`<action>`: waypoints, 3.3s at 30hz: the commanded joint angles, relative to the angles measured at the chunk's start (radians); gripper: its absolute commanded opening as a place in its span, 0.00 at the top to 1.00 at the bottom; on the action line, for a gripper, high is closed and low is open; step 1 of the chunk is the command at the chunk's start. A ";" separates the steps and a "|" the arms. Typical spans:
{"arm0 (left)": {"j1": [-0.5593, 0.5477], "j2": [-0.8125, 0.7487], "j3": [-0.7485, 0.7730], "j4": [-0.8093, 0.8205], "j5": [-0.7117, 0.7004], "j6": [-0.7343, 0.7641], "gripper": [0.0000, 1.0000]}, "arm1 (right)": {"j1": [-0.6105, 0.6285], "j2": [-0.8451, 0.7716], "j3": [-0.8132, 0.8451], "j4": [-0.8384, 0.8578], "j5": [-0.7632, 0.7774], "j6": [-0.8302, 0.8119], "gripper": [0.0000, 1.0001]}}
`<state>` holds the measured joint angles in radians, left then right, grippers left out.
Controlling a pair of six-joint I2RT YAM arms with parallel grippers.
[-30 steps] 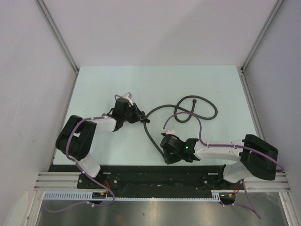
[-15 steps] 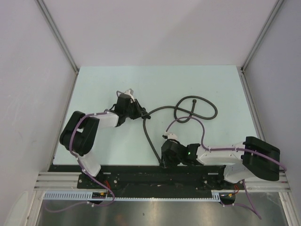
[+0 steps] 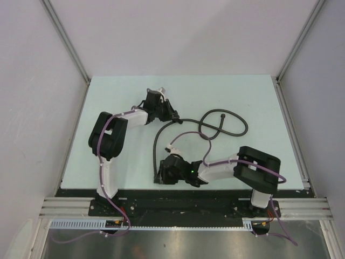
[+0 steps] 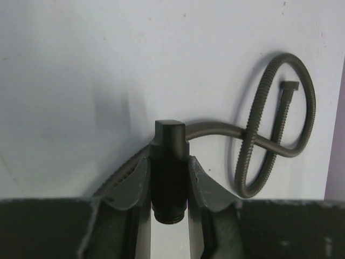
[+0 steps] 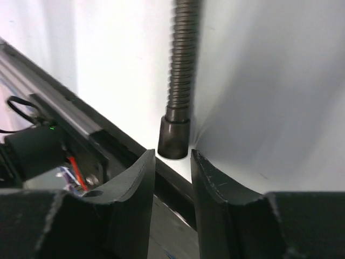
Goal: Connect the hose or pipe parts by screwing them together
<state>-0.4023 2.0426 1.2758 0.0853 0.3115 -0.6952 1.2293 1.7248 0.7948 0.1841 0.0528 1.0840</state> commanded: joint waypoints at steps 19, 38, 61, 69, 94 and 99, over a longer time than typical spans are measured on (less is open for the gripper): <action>0.287 -0.588 -0.045 -0.462 0.046 0.235 1.00 | -0.158 -0.128 0.188 -0.147 -0.416 -1.667 0.50; 0.451 -1.053 -0.556 -0.522 -0.043 0.243 1.00 | -0.189 0.137 0.310 -0.201 -0.743 -2.216 0.49; 0.450 -0.989 -0.559 -0.506 0.020 0.226 1.00 | -0.097 0.280 0.491 -0.434 -0.634 -2.471 0.49; 0.451 -0.967 -0.561 -0.501 0.031 0.220 1.00 | -0.082 0.318 0.546 -0.468 -0.648 -2.507 0.51; 0.453 -1.006 -0.572 -0.499 -0.003 0.207 1.00 | -0.091 0.515 0.837 -0.741 -0.743 -2.264 0.91; 0.453 -1.027 -0.569 -0.499 -0.023 0.207 1.00 | -0.200 0.440 0.784 -0.588 -0.739 -1.908 0.99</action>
<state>0.0463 1.0599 0.7010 -0.4503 0.3084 -0.4702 1.1206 2.2040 1.6196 -0.4660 -0.6884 -1.1419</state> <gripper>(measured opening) 0.269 0.263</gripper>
